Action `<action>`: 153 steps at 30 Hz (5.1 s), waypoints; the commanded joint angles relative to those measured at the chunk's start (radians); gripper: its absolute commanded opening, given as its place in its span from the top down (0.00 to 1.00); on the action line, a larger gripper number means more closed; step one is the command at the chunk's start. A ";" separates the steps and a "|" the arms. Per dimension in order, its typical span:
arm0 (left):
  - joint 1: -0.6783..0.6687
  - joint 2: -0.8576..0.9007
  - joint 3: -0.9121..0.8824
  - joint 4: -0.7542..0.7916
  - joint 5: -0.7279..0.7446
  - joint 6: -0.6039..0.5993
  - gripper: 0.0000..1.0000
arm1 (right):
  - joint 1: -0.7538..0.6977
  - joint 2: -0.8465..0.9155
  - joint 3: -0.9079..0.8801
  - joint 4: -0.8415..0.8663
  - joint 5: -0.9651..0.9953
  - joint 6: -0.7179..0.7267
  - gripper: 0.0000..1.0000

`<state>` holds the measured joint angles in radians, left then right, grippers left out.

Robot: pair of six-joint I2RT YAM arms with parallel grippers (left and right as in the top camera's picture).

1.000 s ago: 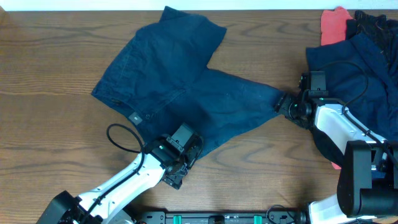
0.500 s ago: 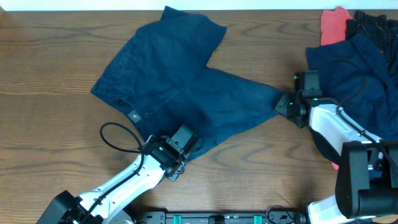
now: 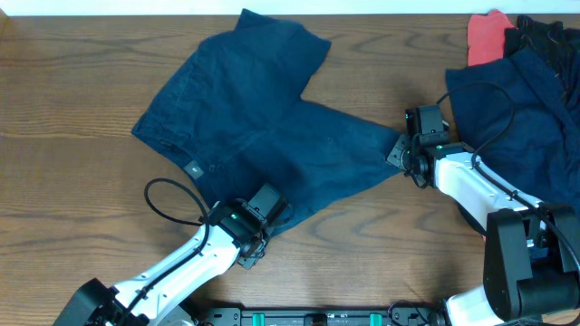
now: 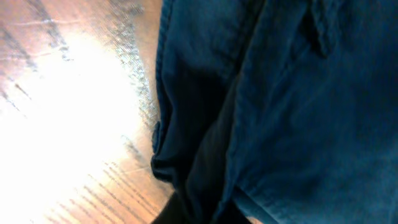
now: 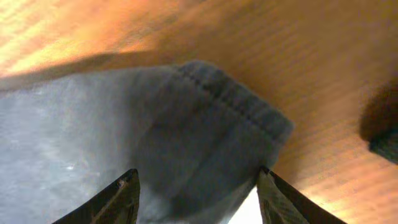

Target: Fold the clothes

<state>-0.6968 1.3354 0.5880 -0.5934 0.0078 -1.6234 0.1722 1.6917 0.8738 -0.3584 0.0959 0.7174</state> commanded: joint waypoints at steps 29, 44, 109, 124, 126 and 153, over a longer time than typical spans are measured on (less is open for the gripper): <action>0.319 -0.317 -0.006 -0.229 -0.236 0.244 0.94 | 0.024 -0.005 0.007 -0.194 -0.267 -1.003 0.23; 0.319 -0.317 -0.006 -0.230 -0.224 0.266 0.94 | 0.038 -0.005 0.006 -0.348 -0.485 -0.962 0.25; 0.296 -0.218 0.197 -0.082 -0.711 0.286 0.93 | 0.026 0.121 0.310 0.550 -0.365 -0.711 0.99; 0.479 -0.006 0.197 0.146 -0.674 0.286 0.94 | 0.108 0.302 0.312 0.935 -0.354 -0.711 0.99; 0.484 0.018 0.197 0.159 -0.674 0.287 0.93 | 0.123 0.346 0.318 0.972 -0.354 -0.711 0.99; 0.591 -0.038 0.215 0.071 -0.154 0.852 0.02 | -0.027 0.212 0.369 0.212 -0.454 -0.676 0.10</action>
<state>-0.1066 1.2819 0.8024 -0.4870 -0.2916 -0.8078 0.1287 1.8610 1.2430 -0.1322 -0.3237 0.0345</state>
